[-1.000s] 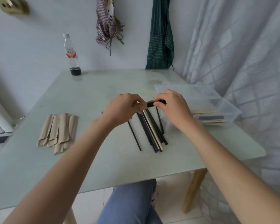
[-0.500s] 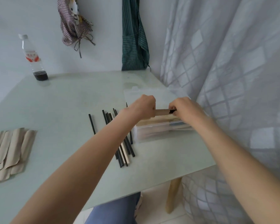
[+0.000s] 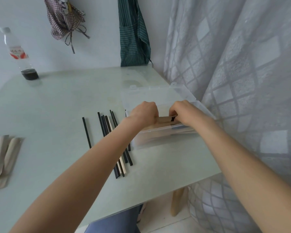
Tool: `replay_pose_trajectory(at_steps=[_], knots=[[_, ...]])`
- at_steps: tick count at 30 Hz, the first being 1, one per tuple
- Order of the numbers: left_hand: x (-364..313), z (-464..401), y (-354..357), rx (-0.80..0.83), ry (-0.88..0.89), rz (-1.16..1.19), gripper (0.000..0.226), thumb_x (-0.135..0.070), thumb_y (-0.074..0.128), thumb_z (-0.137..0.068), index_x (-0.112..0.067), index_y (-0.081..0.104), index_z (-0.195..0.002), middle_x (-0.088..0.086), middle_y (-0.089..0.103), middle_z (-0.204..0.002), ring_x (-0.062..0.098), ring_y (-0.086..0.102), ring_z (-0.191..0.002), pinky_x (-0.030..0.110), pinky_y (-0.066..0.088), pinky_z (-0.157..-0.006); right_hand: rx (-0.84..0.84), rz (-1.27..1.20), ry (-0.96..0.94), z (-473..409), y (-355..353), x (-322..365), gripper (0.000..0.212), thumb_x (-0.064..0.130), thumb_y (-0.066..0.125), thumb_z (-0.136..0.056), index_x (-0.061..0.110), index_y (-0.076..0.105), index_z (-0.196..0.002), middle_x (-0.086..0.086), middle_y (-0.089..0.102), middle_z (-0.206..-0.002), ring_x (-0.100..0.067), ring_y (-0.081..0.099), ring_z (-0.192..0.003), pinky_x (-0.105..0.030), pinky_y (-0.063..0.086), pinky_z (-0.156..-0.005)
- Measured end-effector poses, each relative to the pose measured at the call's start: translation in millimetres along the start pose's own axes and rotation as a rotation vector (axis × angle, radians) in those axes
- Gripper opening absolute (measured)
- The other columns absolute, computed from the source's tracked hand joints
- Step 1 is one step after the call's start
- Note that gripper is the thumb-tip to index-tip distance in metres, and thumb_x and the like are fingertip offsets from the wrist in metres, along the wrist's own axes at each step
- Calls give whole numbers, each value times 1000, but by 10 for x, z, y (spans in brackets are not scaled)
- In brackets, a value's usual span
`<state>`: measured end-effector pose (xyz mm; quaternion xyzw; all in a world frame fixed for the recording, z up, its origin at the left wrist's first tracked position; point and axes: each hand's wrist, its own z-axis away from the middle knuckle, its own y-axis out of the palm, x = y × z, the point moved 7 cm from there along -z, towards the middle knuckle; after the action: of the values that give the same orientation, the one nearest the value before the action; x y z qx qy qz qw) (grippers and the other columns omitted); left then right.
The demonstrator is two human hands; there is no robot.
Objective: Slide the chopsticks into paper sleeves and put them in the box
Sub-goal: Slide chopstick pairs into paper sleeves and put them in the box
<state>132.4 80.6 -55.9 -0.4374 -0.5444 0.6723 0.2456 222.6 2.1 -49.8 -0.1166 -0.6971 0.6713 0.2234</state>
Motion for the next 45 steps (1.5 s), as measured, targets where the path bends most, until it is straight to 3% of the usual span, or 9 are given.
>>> replay_pose_trajectory(at_steps=[4, 7, 16, 23, 26, 32, 36, 40, 45], knots=[[36, 13, -20, -24, 0, 8, 25, -23, 61, -86, -19, 63, -111, 4, 61, -113, 25, 59, -103, 34, 49, -77, 61, -113, 6, -4, 24, 69, 27, -2, 59, -84, 13, 70, -103, -8, 67, -104, -20, 61, -95, -25, 44, -77], [88, 145, -145, -38, 44, 44, 29, -19, 58, -90, -16, 60, -119, 4, 59, -120, 22, 56, -109, 39, 49, -91, -19, -171, -18, 72, -43, 195, 27, 9, 57, -90, 13, 65, -115, -6, 62, -119, -20, 56, -112, -27, 43, -92], [984, 960, -690, -328, -169, 91, 27, -10, 48, -92, -14, 62, -115, 8, 56, -119, 25, 56, -108, 37, 48, -88, -240, -378, -206, 371, -185, 1320, 31, 6, 45, -95, 11, 61, -121, -5, 56, -125, -17, 54, -112, -14, 33, -89], [2021, 1785, -569, -233, -505, -51, 37, -18, 50, -93, -5, 49, -128, 14, 44, -132, 32, 44, -120, 38, 40, -88, 64, -269, -246, 355, 580, 2328, 45, 16, 45, -96, 11, 40, -141, -15, 45, -140, -28, 40, -130, -31, 33, -104], [2300, 2033, -440, -184, -550, -79, 47, -28, 52, -93, -4, 42, -132, 15, 37, -140, 34, 38, -127, 39, 36, -99, 222, -188, -174, 337, 987, 2505, 48, 22, 43, -98, 14, 33, -144, -19, 40, -140, -32, 36, -132, -37, 35, -105], [2784, 2343, -280, -136, -640, -85, 64, -46, 55, -88, -8, 36, -135, 16, 27, -147, 33, 26, -137, 41, 29, -107, 43, -78, -150, 369, 1053, 2833, 49, -13, 41, -84, 9, 50, -126, -15, 47, -123, -32, 45, -118, -40, 44, -95], [2929, 2409, -238, -95, -601, -67, 48, -38, 53, -91, -3, 48, -124, 20, 45, -132, 36, 42, -124, 37, 35, -97, 58, -33, -92, 348, 996, 3022, 41, -13, 42, -85, 0, 43, -124, -21, 48, -121, -36, 51, -110, -36, 44, -81], [2981, 2446, -337, -184, -596, -46, 29, -13, 43, -91, -3, 48, -118, 21, 51, -121, 38, 46, -115, 37, 38, -82, 174, -1, 12, 334, 961, 3137, 11, -1, 54, -85, 6, 49, -79, -14, 55, -98, -30, 56, -86, -27, 39, -67], [3067, 2487, -485, -351, -578, 26, 36, -2, 39, -87, -7, 54, -120, 17, 51, -123, 34, 47, -115, 38, 40, -85, 363, -505, 133, 338, 1072, 3295, 20, -1, 53, -82, 6, 47, -65, -8, 52, -63, -17, 53, -49, -24, 52, -47]])
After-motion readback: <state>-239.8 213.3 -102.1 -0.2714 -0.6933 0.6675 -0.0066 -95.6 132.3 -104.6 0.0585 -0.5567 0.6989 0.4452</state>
